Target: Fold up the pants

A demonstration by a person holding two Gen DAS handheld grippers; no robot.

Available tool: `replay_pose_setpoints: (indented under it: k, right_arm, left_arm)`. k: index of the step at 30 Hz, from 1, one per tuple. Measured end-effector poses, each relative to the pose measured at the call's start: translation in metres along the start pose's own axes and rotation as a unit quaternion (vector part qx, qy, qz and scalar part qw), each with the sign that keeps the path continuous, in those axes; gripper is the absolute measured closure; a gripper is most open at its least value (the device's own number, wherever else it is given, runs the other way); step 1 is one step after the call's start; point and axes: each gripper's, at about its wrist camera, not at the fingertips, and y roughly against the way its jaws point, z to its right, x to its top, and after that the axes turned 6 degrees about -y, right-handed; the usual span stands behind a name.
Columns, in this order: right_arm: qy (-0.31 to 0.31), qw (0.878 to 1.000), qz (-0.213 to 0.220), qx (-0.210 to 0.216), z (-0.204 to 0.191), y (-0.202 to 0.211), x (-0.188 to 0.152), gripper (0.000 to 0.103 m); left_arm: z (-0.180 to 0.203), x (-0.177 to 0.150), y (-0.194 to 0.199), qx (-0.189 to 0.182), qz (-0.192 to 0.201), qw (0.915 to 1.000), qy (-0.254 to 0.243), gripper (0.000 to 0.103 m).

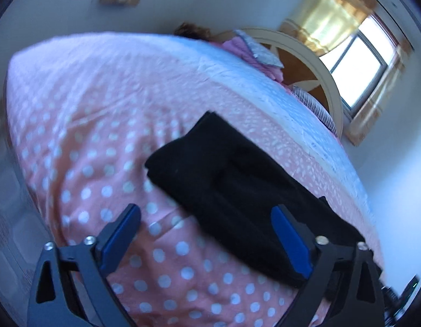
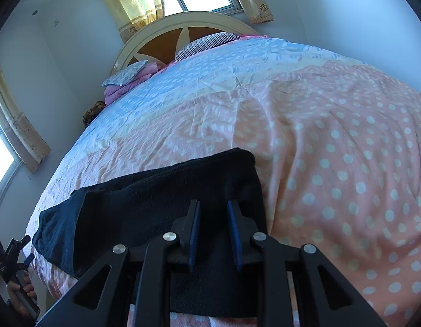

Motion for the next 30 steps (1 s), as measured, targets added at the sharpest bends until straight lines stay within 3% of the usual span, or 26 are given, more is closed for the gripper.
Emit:
replay_pose_setpoints:
  k: [3, 6, 13, 18, 20, 22, 25, 30]
  right_arm:
    - [0.000, 1.000, 0.000, 0.000, 0.000, 0.000, 0.000, 0.080]
    - [-0.003, 1.000, 0.000, 0.002, 0.001, 0.000, 0.000, 0.080]
    - [-0.006, 1.000, -0.001, 0.006, 0.002, 0.000, 0.001, 0.080]
    - [-0.006, 1.000, -0.001, 0.006, 0.003, 0.000, 0.001, 0.080]
    - [-0.006, 1.000, -0.001, 0.006, 0.003, -0.001, 0.001, 0.080]
    - [-0.006, 1.000, -0.001, 0.006, 0.003, 0.000, 0.001, 0.080]
    - [-0.007, 1.000, -0.001, 0.007, 0.004, -0.001, 0.001, 0.080]
    - [-0.010, 1.000, -0.001, 0.009, 0.004, 0.000, 0.001, 0.080]
  left_arm:
    - [0.005, 0.001, -0.004, 0.009, 0.018, 0.9998, -0.004, 0.012]
    - [0.011, 0.004, -0.010, 0.001, 0.021, 0.9997, -0.010, 0.021]
    - [0.002, -0.001, -0.007, -0.023, 0.018, 0.9973, 0.068, 0.021]
    - [-0.002, 0.009, -0.019, -0.025, 0.025, 0.9946, 0.097, 0.021]
    - [-0.002, 0.011, -0.021, -0.036, 0.032, 0.9951, 0.086, 0.035]
    - [-0.010, 0.011, -0.026, -0.049, 0.022, 0.9938, 0.097, 0.083]
    - [-0.021, 0.009, -0.029, -0.077, 0.016, 0.9905, 0.113, 0.085]
    - [0.012, 0.021, -0.011, -0.057, 0.036, 0.9973, 0.028, 0.085]
